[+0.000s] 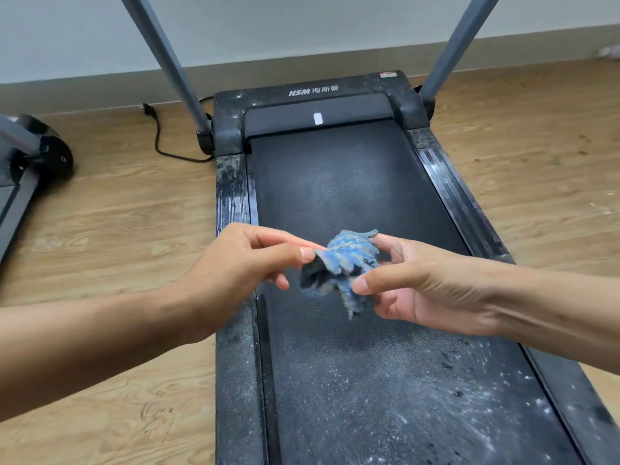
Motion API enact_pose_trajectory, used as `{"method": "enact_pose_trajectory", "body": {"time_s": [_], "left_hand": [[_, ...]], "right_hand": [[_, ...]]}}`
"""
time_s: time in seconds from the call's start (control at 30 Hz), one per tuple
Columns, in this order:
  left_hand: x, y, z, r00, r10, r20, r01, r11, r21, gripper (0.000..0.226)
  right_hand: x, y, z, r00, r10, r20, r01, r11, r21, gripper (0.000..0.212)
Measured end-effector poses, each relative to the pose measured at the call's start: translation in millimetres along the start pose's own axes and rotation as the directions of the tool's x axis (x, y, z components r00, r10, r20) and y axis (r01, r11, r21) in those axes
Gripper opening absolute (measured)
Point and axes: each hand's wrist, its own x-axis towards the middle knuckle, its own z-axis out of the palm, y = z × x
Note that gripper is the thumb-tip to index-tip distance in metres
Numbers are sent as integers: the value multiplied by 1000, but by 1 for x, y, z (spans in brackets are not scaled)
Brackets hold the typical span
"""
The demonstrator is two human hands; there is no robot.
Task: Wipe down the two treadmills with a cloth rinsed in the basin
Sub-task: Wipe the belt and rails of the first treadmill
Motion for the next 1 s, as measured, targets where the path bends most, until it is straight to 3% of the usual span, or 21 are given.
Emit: {"method": "enact_pose_trajectory", "body": {"time_s": [0.07,0.17,0.27,0.33,0.43,0.53,0.6,0.7,0.8,0.87,0.93,1.0], "left_hand": [[1,1,-1,993,-72,-89,59,988,-140,11],[2,-1,-2,958,-197,-207,118,933,-340,23],[-1,-2,-1,939,-283,-195,161,863,-479,24],[-5,-3,0,939,-309,-152,194,839,-509,31],[-9,-3,0,953,-293,-72,224,846,-484,32],[-10,1,4,954,-292,-67,212,816,-538,22],[-11,2,5,951,-295,-95,197,812,-550,24],[-10,-1,5,943,-292,-159,183,855,-486,25],[-7,-7,3,920,-332,-210,229,887,-400,13],[-9,-20,1,907,-325,-269,282,941,-185,11],[-17,-32,0,932,-165,-322,220,965,144,23],[-27,-34,4,971,25,-238,32,973,230,13]], "right_hand": [[0,2,-3,999,30,31,-30,1000,10,72],[-2,5,-6,997,69,38,-66,996,-59,62],[-4,6,-7,990,119,73,-105,979,-176,46],[-3,7,-7,986,152,68,-135,968,-214,30],[-1,9,-3,988,152,24,-141,959,-246,24],[1,7,0,991,133,-2,-130,969,-209,25],[1,4,5,993,113,22,-107,973,-204,6],[2,3,8,995,91,31,-86,987,-139,8],[3,2,12,998,59,33,-57,996,-64,6],[3,-1,16,1000,25,16,-24,998,-55,5],[4,-3,18,1000,-5,-26,4,999,-43,2],[5,-6,19,998,-22,-58,20,999,-42,1]]}}
